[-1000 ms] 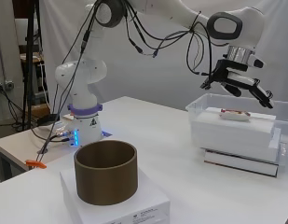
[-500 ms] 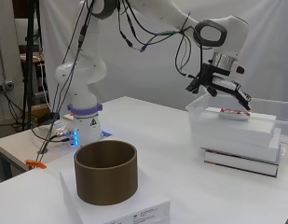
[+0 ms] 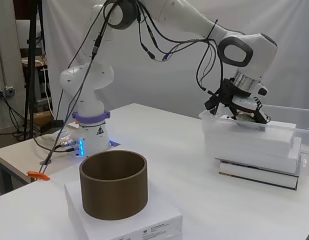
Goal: Teleoperate dual arm-hand system to remove items from a box
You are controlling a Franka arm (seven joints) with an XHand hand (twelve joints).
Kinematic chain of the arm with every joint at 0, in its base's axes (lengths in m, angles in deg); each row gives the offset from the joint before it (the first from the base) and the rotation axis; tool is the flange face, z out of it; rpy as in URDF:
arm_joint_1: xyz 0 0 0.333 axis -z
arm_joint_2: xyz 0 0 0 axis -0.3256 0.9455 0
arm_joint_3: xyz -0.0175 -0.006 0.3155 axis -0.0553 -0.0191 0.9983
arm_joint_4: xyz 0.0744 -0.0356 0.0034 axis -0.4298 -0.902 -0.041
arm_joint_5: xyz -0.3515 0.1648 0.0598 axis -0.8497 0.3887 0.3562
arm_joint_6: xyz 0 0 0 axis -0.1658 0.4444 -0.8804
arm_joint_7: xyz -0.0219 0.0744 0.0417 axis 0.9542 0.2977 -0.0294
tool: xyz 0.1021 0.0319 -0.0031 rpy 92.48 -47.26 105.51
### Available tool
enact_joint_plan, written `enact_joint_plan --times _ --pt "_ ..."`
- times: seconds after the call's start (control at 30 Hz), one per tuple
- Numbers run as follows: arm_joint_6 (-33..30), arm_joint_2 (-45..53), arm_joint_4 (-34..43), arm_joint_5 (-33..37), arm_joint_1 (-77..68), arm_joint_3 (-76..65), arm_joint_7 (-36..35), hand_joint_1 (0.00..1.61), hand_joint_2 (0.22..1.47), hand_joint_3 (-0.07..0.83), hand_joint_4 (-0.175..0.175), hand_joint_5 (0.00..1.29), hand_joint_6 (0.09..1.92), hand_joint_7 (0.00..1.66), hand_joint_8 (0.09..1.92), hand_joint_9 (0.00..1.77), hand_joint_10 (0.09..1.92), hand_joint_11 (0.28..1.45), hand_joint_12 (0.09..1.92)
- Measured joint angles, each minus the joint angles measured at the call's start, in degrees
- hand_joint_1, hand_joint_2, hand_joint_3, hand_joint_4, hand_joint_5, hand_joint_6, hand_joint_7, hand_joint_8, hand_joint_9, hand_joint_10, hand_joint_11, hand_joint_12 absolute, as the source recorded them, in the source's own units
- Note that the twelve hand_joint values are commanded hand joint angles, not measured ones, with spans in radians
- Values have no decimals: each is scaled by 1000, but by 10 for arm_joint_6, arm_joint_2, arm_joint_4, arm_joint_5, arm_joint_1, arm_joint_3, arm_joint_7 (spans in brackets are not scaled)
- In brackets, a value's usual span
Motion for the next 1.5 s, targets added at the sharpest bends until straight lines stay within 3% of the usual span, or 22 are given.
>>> enact_joint_plan --times 0.17,0.27,0.33,0.4,0.47,0.6,0.77,0.8,0.87,0.9,0.97,1.03,1.1,1.23,1.3,1.33,1.37,1.4,1.43,1.5 --pt "41 -54 70 -63 -7 0 7 1337 1172 1 -75 771 1106 822 1178 959 1338 607 1345" --pt "30 -99 101 -70 -8 -2 10 1323 1206 1 -65 689 1262 757 1271 905 1366 572 1218" --pt "19 -130 88 -71 -7 -7 11 1323 1208 1 -68 685 1265 753 1288 903 1367 573 1191" --pt "11 -160 52 -71 1 -9 14 1291 1212 2 -135 690 1191 808 1336 941 1409 619 1376" --pt "4 -194 6 -61 18 -4 13 1223 1246 2 -166 686 1178 795 1516 987 1593 686 1584" --pt "-22 -333 -139 -21 31 -53 -12 1182 1282 3 -175 656 1245 742 1673 989 1836 745 1719" --pt "-47 -430 -234 1 50 -183 -55 1177 1290 3 -175 646 1266 729 1698 984 1875 751 1733" --pt "-52 -441 -243 5 52 -195 -63 1172 1292 3 -175 644 1340 709 1646 983 1889 745 1737" --pt "-58 -447 -252 6 56 -202 -73 1008 1283 1 0 671 1411 728 1724 989 1912 738 1747" --pt "-62 -445 -254 4 61 -205 -77 958 1277 0 65 684 1415 746 1768 1004 1916 740 1749" --pt "-73 -431 -256 3 73 -234 -93 920 1264 -2 128 709 1394 803 1828 1053 1920 745 1753" --pt "-84 -419 -255 6 84 -291 -110 915 1262 0 137 713 1400 828 1847 1069 1920 744 1740" --pt "-95 -405 -252 10 95 -363 -129 919 1264 1 125 710 1413 837 1862 1074 1920 741 1727" --pt "-116 -385 -253 19 113 -499 -149 955 1290 5 22 670 1486 782 1920 1029 1920 738 1718" --pt "-124 -367 -253 23 118 -534 -150 1085 1312 8 -103 632 1405 695 1851 957 1920 712 1716" --pt "-130 -362 -254 23 119 -544 -153 1118 1317 7 -130 621 1384 677 1823 921 1920 691 1706" --pt "-138 -359 -254 23 120 -554 -158 1131 1319 5 -129 617 1377 672 1790 876 1916 658 1675" --pt "-141 -354 -251 28 121 -559 -168 1189 1307 2 -99 604 1407 660 1646 824 1828 614 1589" --pt "-140 -345 -248 41 123 -564 -187 1241 1295 0 -98 579 1399 659 1549 804 1750 584 1509" --pt "-139 -320 -241 67 120 -583 -234 1302 1281 0 -144 549 1331 671 1493 799 1702 568 1457"
